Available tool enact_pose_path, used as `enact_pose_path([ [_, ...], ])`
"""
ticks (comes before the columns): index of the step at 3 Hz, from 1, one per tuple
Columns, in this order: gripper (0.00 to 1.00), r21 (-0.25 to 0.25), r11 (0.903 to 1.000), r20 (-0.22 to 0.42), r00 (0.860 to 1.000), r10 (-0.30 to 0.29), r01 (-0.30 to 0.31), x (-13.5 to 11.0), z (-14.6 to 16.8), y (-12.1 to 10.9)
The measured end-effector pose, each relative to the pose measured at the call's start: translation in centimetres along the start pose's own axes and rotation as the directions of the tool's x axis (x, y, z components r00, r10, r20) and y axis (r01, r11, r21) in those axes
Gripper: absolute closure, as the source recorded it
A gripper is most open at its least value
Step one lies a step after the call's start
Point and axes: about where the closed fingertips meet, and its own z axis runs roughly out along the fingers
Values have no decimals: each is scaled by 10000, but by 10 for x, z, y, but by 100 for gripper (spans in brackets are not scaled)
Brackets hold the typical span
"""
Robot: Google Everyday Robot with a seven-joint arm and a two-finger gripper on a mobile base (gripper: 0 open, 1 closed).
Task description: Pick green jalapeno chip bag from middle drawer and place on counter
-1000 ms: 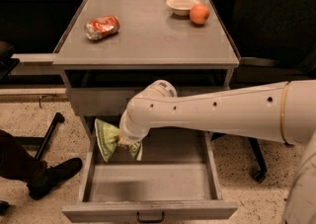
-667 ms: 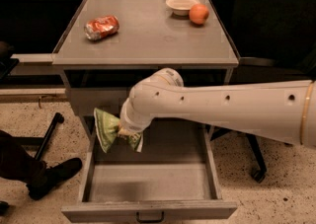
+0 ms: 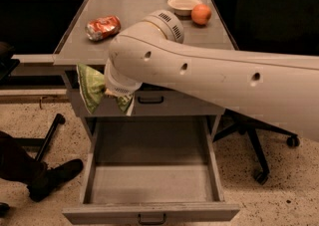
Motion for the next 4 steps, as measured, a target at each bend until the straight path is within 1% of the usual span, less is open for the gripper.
enact_pose_path([
  [1, 100, -3, 10000, 5, 10000, 5, -5, 0, -1, -1],
  [2, 100, 794, 9963, 267, 9992, 313, -333, 4, -11, -36],
  [3, 100, 2181, 9732, 555, 9965, 625, -732, 7, -20, -89],
  [4, 100, 3164, 9430, 104, 9944, 1055, -1034, 15, -14, -134],
])
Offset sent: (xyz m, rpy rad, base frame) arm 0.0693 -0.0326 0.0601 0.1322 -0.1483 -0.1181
